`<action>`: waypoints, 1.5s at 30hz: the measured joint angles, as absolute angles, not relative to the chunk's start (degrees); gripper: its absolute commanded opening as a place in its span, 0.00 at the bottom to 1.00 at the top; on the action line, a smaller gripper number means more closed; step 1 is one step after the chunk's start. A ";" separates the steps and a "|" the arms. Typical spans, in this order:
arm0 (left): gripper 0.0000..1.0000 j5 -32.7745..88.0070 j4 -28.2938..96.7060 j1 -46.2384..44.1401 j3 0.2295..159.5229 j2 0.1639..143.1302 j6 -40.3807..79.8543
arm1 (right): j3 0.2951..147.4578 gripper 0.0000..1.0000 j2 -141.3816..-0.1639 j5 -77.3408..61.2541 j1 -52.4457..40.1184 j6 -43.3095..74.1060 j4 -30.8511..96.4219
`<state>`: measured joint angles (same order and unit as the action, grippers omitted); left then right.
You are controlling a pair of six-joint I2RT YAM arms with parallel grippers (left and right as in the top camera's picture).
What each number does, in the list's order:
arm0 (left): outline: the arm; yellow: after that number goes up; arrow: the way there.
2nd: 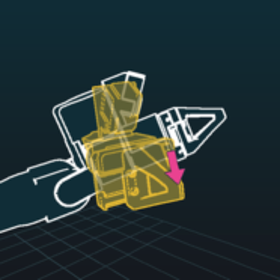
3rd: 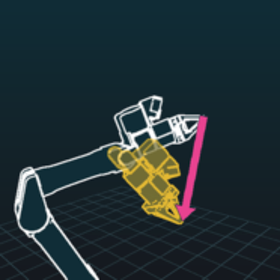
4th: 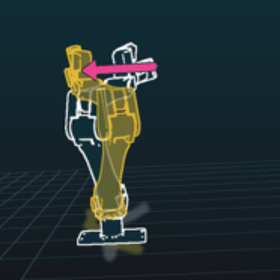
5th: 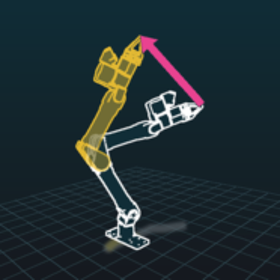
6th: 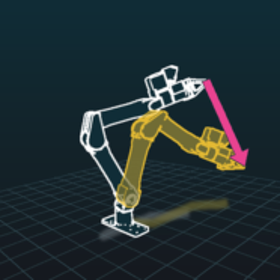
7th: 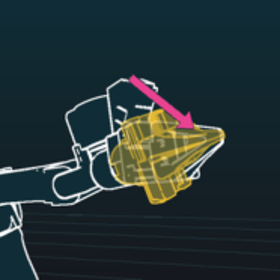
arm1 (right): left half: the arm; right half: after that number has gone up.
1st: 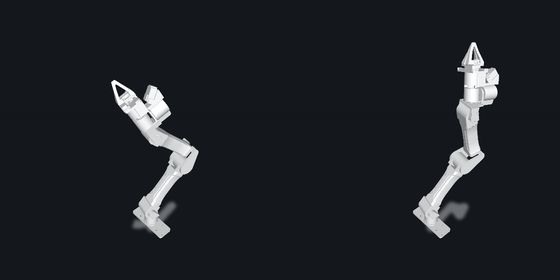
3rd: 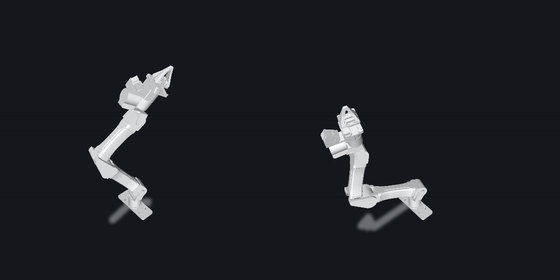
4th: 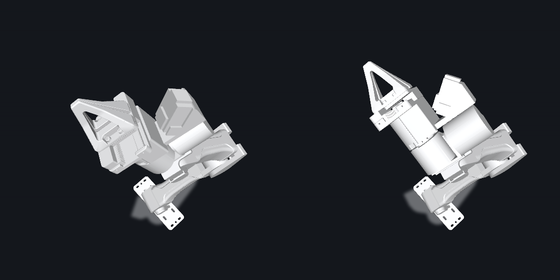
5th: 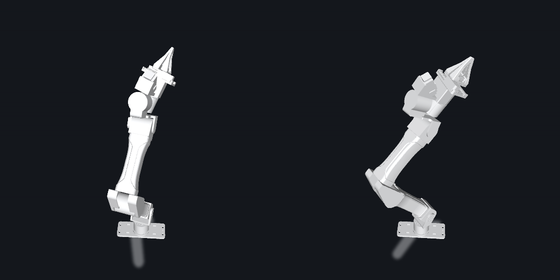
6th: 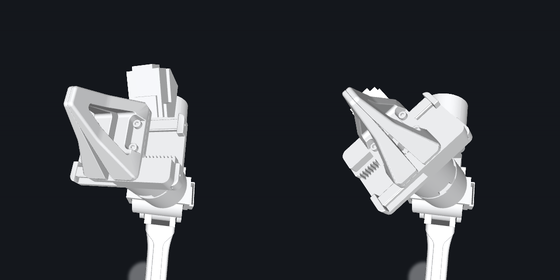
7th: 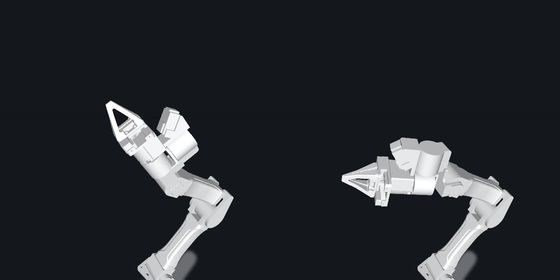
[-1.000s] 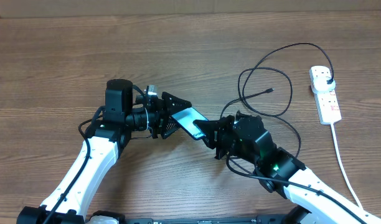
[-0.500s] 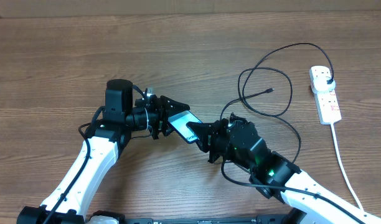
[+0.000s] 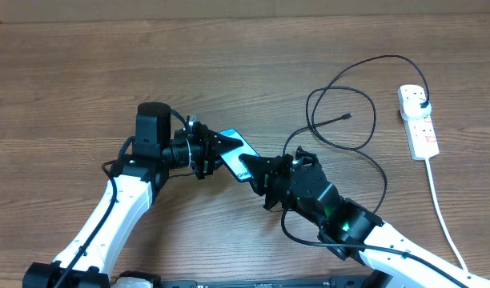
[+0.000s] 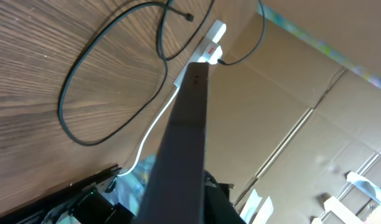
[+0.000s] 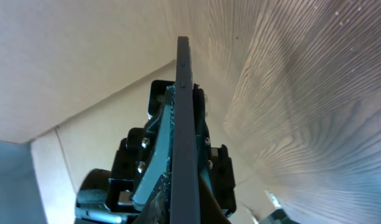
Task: Plug charger to phone and switch on socket
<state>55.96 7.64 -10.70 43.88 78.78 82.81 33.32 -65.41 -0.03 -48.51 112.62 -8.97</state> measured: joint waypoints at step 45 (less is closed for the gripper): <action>0.04 52.38 16.49 -9.98 43.46 78.94 54.81 | 33.54 0.91 -68.53 31.59 -47.79 97.69 23.18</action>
